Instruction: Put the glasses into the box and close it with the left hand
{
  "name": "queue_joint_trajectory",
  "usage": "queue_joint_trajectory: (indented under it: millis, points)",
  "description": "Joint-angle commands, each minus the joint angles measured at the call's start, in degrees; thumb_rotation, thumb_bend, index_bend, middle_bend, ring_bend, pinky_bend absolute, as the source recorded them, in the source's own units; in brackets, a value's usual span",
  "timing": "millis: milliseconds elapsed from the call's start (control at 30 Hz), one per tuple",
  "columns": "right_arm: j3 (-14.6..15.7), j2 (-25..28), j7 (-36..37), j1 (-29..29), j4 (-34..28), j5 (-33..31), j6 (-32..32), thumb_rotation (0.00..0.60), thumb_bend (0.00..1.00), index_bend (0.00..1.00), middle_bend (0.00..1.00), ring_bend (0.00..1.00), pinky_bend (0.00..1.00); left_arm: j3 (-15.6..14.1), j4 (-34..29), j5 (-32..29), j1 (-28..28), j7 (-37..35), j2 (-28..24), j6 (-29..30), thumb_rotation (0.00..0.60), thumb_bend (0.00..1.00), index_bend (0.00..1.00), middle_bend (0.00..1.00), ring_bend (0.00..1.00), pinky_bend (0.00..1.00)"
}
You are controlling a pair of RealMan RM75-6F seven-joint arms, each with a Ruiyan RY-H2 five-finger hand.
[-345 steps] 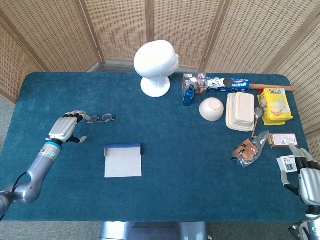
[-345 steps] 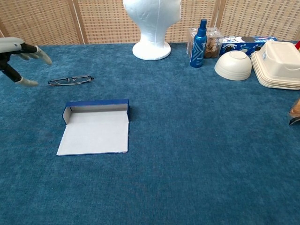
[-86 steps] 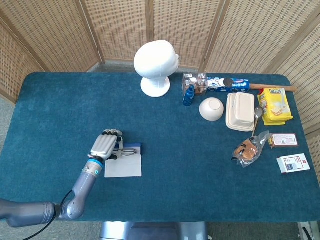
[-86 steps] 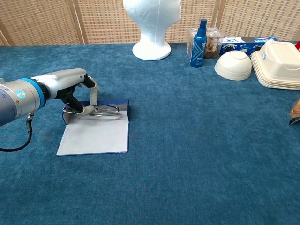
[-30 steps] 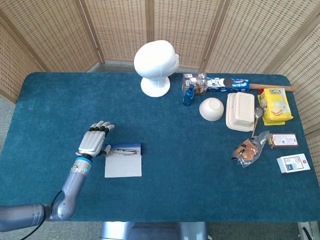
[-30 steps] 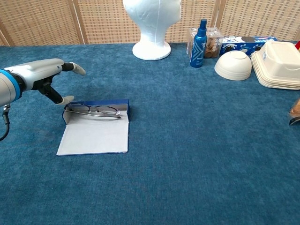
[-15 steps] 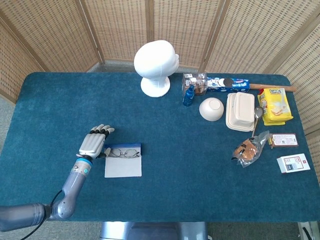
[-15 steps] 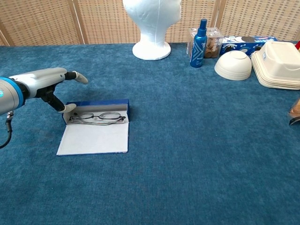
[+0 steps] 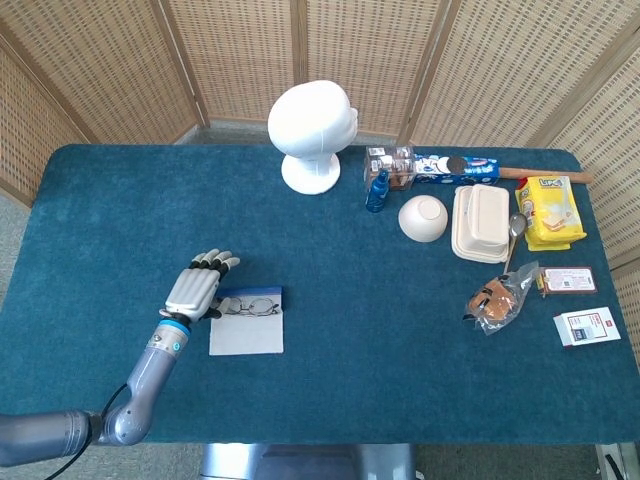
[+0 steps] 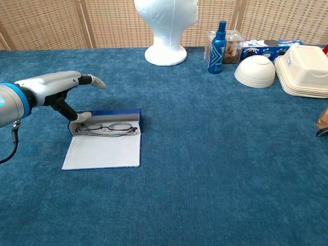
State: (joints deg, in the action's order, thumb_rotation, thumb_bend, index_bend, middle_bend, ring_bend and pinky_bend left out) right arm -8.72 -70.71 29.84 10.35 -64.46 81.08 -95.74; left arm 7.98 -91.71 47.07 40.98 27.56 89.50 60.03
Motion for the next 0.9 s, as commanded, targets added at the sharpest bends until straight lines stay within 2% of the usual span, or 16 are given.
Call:
queue_joint_trajectory:
  millis: [33, 333, 900]
  points:
    - [0.0, 0.0, 0.0, 0.0, 0.0, 0.0, 0.0, 0.571, 0.39, 0.05, 0.17, 0.13, 0.28, -1.4, -0.7, 1.2, 0.2, 0.8, 0.2, -0.9, 0.600, 0.38, 0.11, 0.10, 0.01, 0.05]
    - [0.0, 0.2, 0.2, 0.2, 0.0, 0.0, -0.4, 0.572, 0.39, 0.05, 0.17, 0.13, 0.28, -3.2, 0.7, 1.9, 0.4, 3.3, 2.4, -0.9, 0.600, 0.38, 0.10, 0.08, 0.00, 0.04]
    - [-0.1, 0.1, 1.0, 1.1, 0.3, -0.3, -1.2, 0.569, 0.39, 0.05, 0.17, 0.13, 0.28, -0.8, 2.9, -2.6, 2.6, 10.6, 6.2, 1.5, 0.600, 0.38, 0.10, 0.08, 0.00, 0.05]
